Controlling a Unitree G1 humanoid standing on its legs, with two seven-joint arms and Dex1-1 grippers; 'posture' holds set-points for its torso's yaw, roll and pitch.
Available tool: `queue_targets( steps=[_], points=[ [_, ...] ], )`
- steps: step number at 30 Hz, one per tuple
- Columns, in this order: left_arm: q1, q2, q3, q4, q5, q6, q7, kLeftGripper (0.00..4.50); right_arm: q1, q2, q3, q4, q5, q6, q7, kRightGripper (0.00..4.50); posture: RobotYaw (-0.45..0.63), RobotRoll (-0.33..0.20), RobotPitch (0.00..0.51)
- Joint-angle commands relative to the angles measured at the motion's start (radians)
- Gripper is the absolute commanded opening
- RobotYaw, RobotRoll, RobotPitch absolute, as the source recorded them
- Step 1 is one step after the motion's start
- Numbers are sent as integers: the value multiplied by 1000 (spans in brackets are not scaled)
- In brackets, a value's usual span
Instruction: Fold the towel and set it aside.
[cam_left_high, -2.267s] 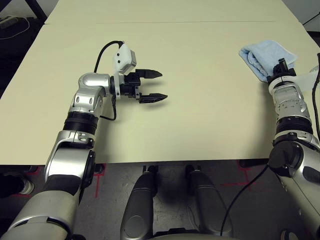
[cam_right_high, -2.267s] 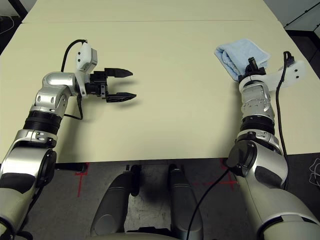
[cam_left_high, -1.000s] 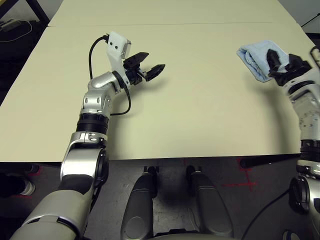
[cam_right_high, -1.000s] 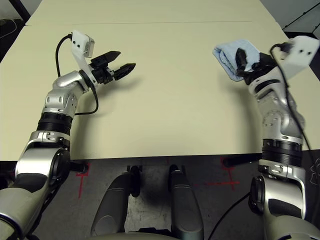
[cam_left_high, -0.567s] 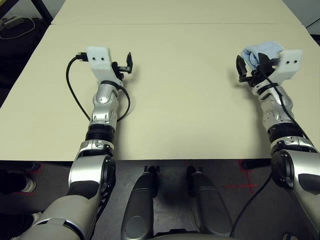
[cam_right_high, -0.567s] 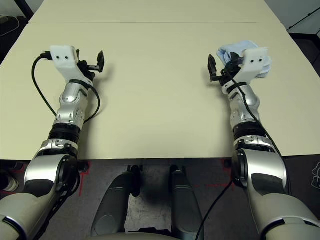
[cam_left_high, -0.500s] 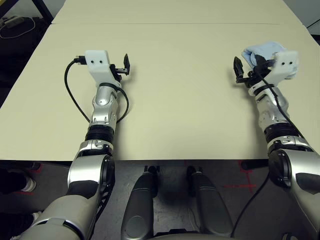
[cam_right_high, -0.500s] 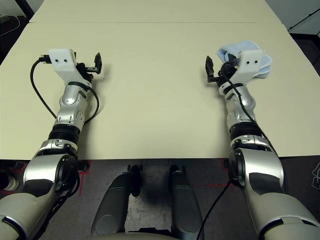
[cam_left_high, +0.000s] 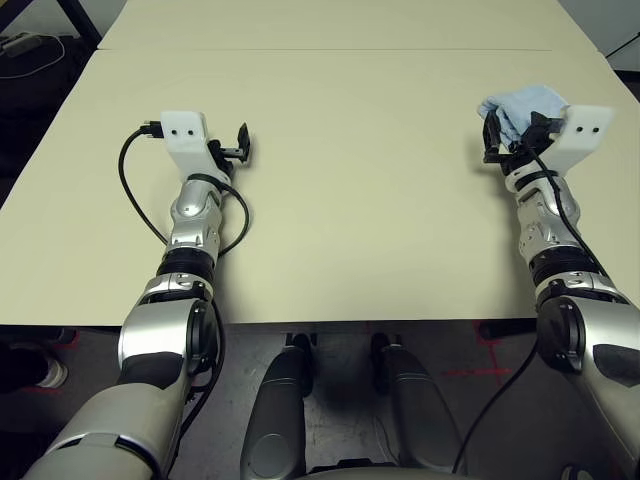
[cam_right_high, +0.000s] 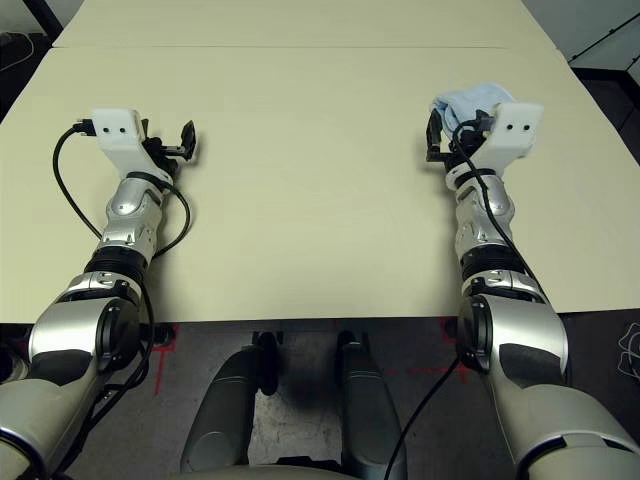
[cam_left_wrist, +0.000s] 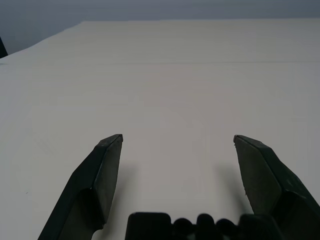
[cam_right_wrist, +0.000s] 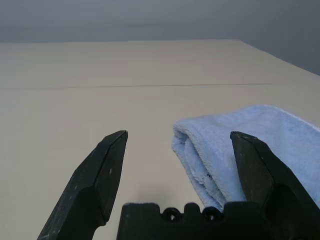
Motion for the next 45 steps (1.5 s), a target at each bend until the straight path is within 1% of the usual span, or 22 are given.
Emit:
queue_targets(
  steps=[1,9,19,29,45],
  points=[
    [9,-3,18,10,-21,-15,-2,4500,14,2,-1,16,0,-8,10,4479,-3,0,217],
    [-20,18,15,19,-18,5,-15,4500,-5,6,-2,21,-4,-13,5,4479,-8,0,220],
    [-5,16,24,-3,-40,-32,-62,4500,14,29,-7,9,1,-65,-6,4479,-1,0,218],
    [0,40,26,6,-45,-38,-85,4500,8,23,4,23,-14,-45,-10,4479,-2,0,216],
    [4,35,36,17,-47,-34,-89,4500,10,23,10,19,-23,-33,-22,4479,-12,0,211]
  ],
)
